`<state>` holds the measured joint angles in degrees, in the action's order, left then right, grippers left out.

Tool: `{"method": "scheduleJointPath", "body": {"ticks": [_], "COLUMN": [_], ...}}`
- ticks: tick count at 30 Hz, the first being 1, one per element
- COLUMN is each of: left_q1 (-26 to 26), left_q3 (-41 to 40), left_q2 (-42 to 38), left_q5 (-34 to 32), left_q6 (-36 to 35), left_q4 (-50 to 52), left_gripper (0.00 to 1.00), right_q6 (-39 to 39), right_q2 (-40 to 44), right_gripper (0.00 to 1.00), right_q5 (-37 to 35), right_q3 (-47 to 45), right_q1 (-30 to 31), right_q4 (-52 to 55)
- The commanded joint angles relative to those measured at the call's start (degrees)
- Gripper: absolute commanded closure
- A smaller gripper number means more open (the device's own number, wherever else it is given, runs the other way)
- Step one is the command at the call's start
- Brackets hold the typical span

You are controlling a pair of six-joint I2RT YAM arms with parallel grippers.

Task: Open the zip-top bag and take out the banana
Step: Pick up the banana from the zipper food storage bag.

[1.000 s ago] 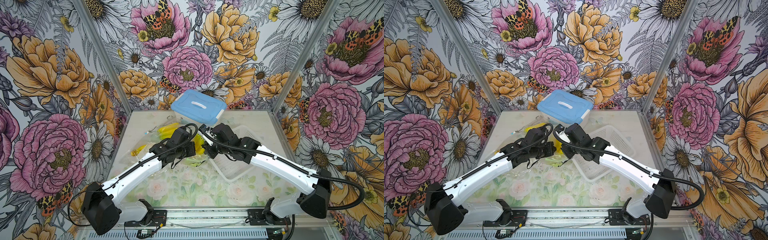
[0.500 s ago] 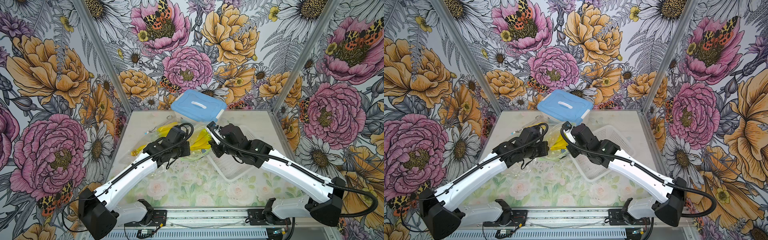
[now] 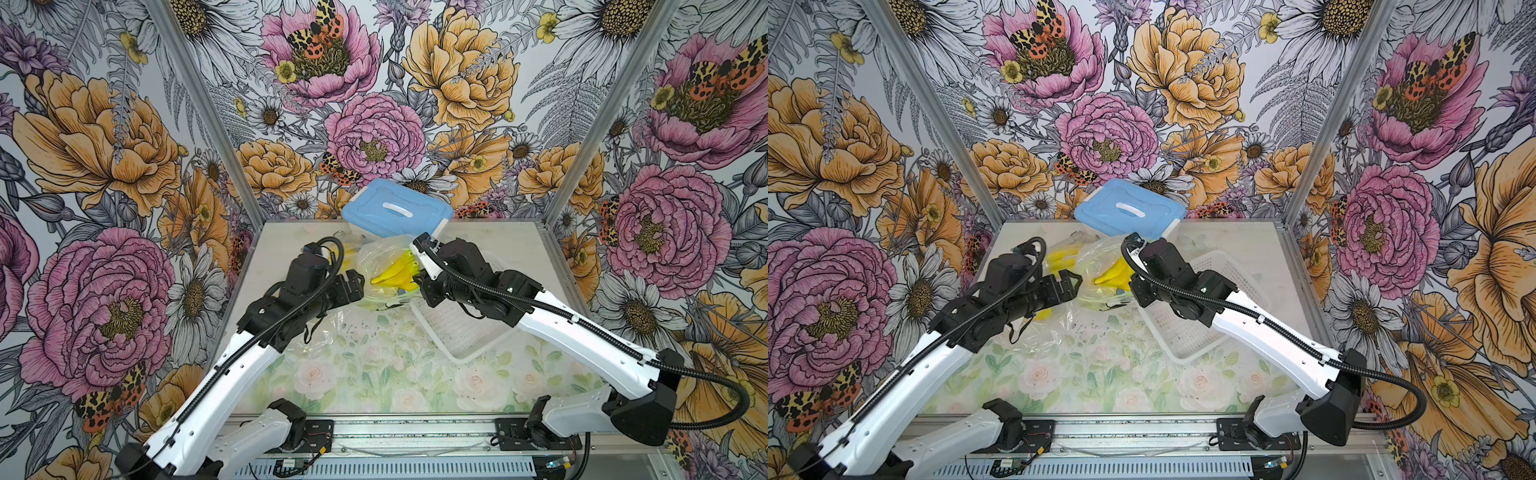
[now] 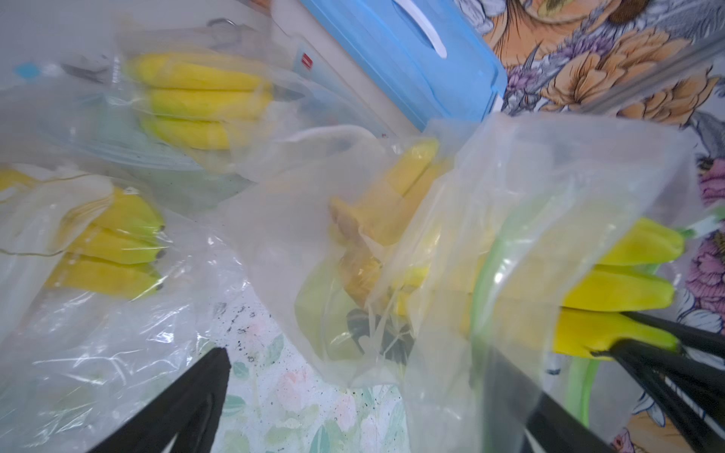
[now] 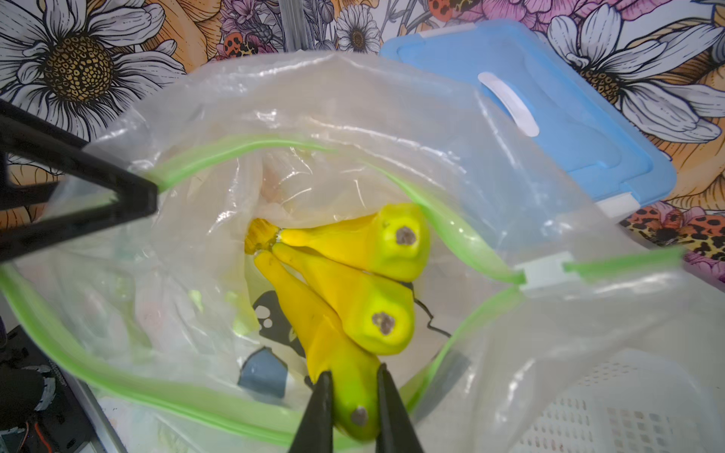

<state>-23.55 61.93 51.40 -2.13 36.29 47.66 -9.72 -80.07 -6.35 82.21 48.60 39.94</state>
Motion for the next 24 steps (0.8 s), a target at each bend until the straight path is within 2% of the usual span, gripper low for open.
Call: {"method": "scheduleJointPath", "body": {"ticks": [1, 5, 10, 15, 24], "left_q1": [9.7, 19.9, 25.6, 25.0, 21.3], "left_q3": [-5.1, -11.5, -15.5, -17.9, -27.1], "left_q2": [-7.4, -12.4, -12.2, -9.1, -8.3], "left_q5": [7.6, 16.1, 22.0, 24.4, 23.3], "left_q6": [2.3, 3.6, 5.0, 6.3, 14.8], "left_q4": [4.0, 4.2, -0.7, -4.9, -17.9], "left_gripper": [0.01, 0.01, 0.01, 0.01, 0.01], "right_q6": [-1.8, -2.3, -3.7, -5.1, -8.2], "right_q2": [-1.9, -3.2, -3.7, -2.3, -1.4], "right_gripper": [1.0, 1.0, 1.0, 1.0, 1.0], "right_q5": [2.3, 5.4, 9.1, 7.9, 9.6], "right_q3": [3.4, 4.2, 4.3, 4.1, 2.3], "right_q1": [-0.6, -1.2, -1.4, -2.0, -2.4], "right_q4": [-3.4, -4.7, -5.9, -5.8, -6.7]}}
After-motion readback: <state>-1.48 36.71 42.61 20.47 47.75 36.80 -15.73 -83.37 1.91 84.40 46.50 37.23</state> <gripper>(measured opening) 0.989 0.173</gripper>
